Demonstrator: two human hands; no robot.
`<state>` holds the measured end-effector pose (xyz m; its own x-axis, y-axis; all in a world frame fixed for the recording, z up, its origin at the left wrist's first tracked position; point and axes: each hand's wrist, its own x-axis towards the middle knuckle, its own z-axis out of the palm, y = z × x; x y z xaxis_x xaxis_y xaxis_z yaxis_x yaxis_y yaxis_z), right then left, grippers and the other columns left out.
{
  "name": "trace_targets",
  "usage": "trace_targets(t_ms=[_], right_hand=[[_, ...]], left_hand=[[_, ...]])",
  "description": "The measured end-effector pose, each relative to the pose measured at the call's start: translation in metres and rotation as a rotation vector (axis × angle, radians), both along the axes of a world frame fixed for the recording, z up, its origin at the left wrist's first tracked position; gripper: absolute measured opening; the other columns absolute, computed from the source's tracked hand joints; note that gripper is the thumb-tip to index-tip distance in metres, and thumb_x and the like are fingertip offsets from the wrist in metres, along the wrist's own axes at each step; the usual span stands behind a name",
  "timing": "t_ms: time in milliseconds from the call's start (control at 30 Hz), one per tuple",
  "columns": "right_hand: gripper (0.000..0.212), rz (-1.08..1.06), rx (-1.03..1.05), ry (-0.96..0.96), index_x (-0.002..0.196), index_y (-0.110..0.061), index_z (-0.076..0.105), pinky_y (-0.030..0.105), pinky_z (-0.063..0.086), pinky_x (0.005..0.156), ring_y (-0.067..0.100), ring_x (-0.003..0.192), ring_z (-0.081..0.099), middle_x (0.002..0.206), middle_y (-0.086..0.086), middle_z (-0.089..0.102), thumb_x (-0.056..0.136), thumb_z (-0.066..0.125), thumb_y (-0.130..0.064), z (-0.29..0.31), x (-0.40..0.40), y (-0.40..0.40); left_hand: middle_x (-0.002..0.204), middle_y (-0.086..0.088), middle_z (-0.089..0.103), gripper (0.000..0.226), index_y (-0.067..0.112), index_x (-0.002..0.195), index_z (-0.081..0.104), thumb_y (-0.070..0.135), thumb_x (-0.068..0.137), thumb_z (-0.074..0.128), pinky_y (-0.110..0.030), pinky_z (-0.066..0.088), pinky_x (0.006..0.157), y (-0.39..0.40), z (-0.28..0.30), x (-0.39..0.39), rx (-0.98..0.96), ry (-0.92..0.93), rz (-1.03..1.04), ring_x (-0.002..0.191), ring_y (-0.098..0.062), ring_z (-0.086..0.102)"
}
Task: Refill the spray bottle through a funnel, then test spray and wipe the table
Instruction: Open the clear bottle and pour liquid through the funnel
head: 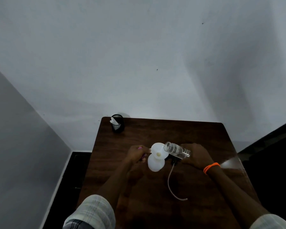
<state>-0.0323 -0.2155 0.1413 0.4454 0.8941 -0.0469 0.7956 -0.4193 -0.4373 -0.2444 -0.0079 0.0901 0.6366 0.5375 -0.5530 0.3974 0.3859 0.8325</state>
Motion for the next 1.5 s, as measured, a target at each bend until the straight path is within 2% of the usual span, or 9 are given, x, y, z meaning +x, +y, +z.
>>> trace_targets(t_ms=[200,467,600,767,867,1000,1233,1367,1500], right_hand=[[0.054,0.010,-0.042,-0.062,0.097,-0.025,0.072,0.037,0.056,0.067,0.018,0.082,0.071,0.086,-0.005,0.074,0.059,0.066,-0.063,0.003,0.003,0.002],[0.062,0.060,-0.040,-0.123,0.099,-0.026,0.071,0.035,0.055,0.069,0.016,0.082,0.066,0.090,-0.008,0.072,0.064,0.056,-0.075,0.002,0.005,0.001],[0.061,0.060,-0.047,-0.152,0.103,-0.029,0.071,0.034,0.054,0.070,0.016,0.086,0.064,0.093,-0.009,0.071,0.063,0.055,-0.071,-0.001,0.005,0.000],[0.052,0.054,-0.080,-0.159,0.106,-0.032,0.069,0.034,0.055,0.069,0.015,0.085,0.065,0.094,-0.011,0.071,0.065,0.065,-0.064,-0.006,0.011,0.000],[0.051,0.054,-0.092,-0.173,0.108,-0.033,0.068,0.031,0.054,0.068,0.014,0.087,0.065,0.095,-0.012,0.070,0.067,0.067,-0.063,-0.009,0.015,0.001],[0.049,0.059,-0.088,-0.192,0.105,-0.032,0.068,0.026,0.046,0.065,0.014,0.086,0.064,0.095,-0.012,0.070,0.069,0.068,-0.065,-0.006,0.015,0.003],[0.070,0.083,-0.077,-0.209,0.111,-0.029,0.070,0.026,0.043,0.068,0.017,0.091,0.063,0.102,-0.010,0.071,0.068,0.047,-0.079,0.004,0.008,0.004],[0.078,0.082,-0.075,-0.230,0.119,-0.026,0.069,0.028,0.046,0.074,0.020,0.096,0.063,0.109,-0.008,0.072,0.065,0.047,-0.077,0.004,0.008,0.005],[0.076,0.080,-0.073,-0.237,0.119,-0.023,0.070,0.030,0.049,0.075,0.021,0.095,0.065,0.110,-0.006,0.073,0.065,0.050,-0.073,0.002,0.010,0.004]], left_hand=[[0.059,-0.010,0.058,0.015,0.008,0.070,0.070,0.014,0.083,0.077,-0.024,0.043,0.044,0.000,-0.006,0.003,0.010,-0.015,-0.006,0.046,-0.019,0.050],[0.057,-0.009,0.055,0.016,0.003,0.073,0.067,0.011,0.086,0.074,-0.022,0.040,0.041,-0.002,-0.004,0.001,0.002,-0.027,0.006,0.043,-0.018,0.048],[0.054,-0.009,0.054,0.018,0.001,0.072,0.065,0.009,0.086,0.073,-0.021,0.038,0.038,-0.004,-0.002,0.001,0.011,-0.025,0.011,0.041,-0.017,0.047],[0.054,-0.008,0.055,0.022,0.005,0.067,0.063,0.010,0.085,0.075,-0.022,0.040,0.040,-0.005,0.000,-0.001,0.006,-0.029,0.007,0.042,-0.016,0.048],[0.056,-0.010,0.054,0.019,0.002,0.071,0.064,0.009,0.085,0.074,-0.023,0.041,0.041,-0.006,0.002,-0.002,0.008,-0.031,0.017,0.042,-0.017,0.047],[0.054,-0.008,0.054,0.019,0.002,0.072,0.064,0.010,0.087,0.073,-0.022,0.041,0.040,-0.006,0.005,-0.001,0.022,-0.017,0.009,0.041,-0.015,0.048],[0.060,-0.013,0.057,0.016,0.006,0.071,0.069,0.012,0.083,0.076,-0.024,0.043,0.043,-0.003,0.001,-0.002,0.038,-0.008,0.010,0.044,-0.019,0.050],[0.059,-0.012,0.056,0.015,0.003,0.074,0.067,0.010,0.085,0.075,-0.023,0.043,0.042,-0.002,0.001,-0.003,0.033,-0.007,0.004,0.044,-0.019,0.050],[0.060,-0.011,0.057,0.014,0.005,0.073,0.068,0.011,0.083,0.076,-0.025,0.044,0.043,-0.001,-0.002,-0.004,0.021,-0.004,-0.001,0.046,-0.020,0.050]])
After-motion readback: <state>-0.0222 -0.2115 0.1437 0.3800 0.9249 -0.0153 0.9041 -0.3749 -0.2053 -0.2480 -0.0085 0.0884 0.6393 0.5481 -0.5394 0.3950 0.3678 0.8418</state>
